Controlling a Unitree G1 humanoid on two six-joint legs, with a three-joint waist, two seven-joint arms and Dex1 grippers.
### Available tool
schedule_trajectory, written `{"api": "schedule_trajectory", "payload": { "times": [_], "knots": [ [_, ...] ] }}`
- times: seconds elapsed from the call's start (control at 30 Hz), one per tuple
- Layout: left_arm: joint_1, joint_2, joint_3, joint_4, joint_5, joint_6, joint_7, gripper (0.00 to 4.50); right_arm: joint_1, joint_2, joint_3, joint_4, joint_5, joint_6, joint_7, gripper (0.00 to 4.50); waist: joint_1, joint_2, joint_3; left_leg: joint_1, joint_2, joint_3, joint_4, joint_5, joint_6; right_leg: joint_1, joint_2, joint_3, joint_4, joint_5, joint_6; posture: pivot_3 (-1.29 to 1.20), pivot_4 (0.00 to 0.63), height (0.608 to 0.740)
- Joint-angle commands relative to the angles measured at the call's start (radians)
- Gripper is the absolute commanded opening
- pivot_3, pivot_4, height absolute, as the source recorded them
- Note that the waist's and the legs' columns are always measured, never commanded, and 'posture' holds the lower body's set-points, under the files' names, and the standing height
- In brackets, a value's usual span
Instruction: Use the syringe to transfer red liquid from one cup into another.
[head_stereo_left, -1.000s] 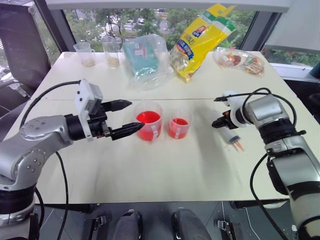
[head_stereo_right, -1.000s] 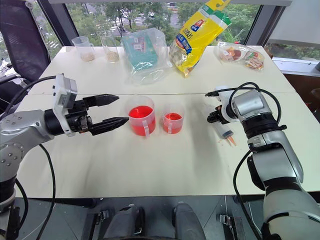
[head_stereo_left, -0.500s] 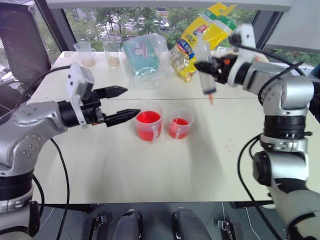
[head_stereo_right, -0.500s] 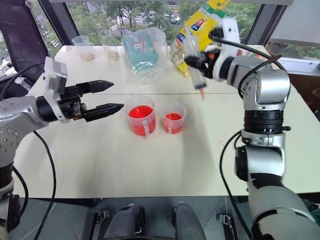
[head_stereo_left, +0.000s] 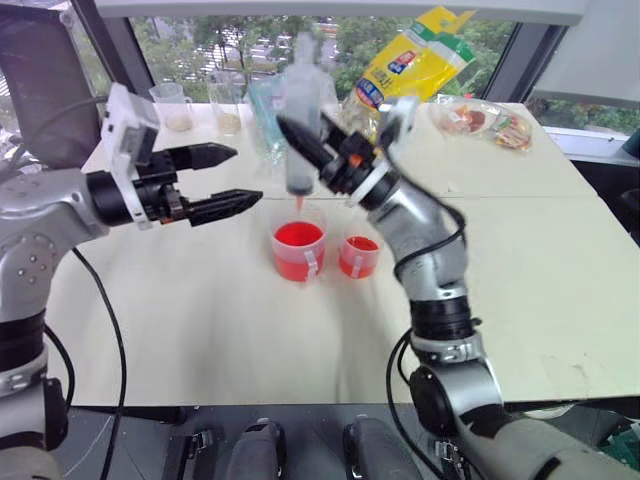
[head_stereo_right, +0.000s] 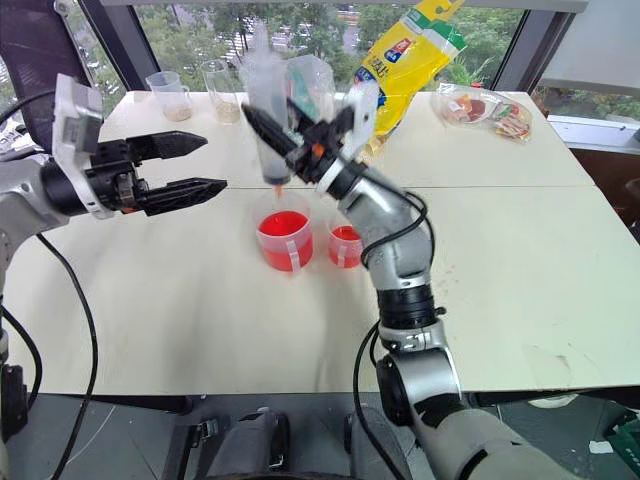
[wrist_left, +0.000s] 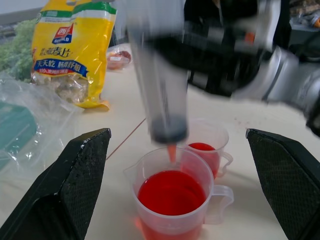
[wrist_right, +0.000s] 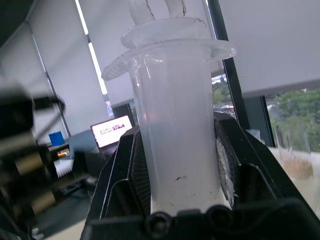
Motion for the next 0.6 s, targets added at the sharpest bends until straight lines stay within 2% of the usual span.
{"api": "schedule_trajectory", "payload": {
  "times": [0.03, 0.3, 0.6],
  "knots": [
    [-0.022, 0.026, 0.041, -0.018, -0.019, 0.007, -0.009, 4.5, 0.031, 0.007, 0.04, 0.031, -0.037, -0.119, 0.024, 1.37, 0.0, 0.0, 0.0, 0.0, 0.0, 0.0, 0.0, 0.0, 0.0, 0.0, 0.0, 0.0, 0.0, 0.0, 0.0, 0.0, 0.15, 0.74],
    [-0.054, -0.014, -0.01, -0.008, -0.015, 0.013, -0.005, 4.5, 0.123, -0.012, 0.107, 0.078, -0.091, -0.201, 0.041, 1.37, 0.0, 0.0, 0.0, 0.0, 0.0, 0.0, 0.0, 0.0, 0.0, 0.0, 0.0, 0.0, 0.001, 0.0, 0.0, 0.0, 0.15, 0.74],
    [-0.131, -0.109, -0.074, 0.042, 0.026, -0.005, -0.003, 4.5, 0.13, -0.023, 0.137, 0.105, -0.12, -0.219, 0.046, 1.37, -0.001, 0.0, 0.0, 0.001, 0.0, 0.0, 0.0, 0.001, -0.001, 0.0, 0.001, 0.0, 0.002, 0.0, 0.0, 0.0, 0.15, 0.74]
  ]
}}
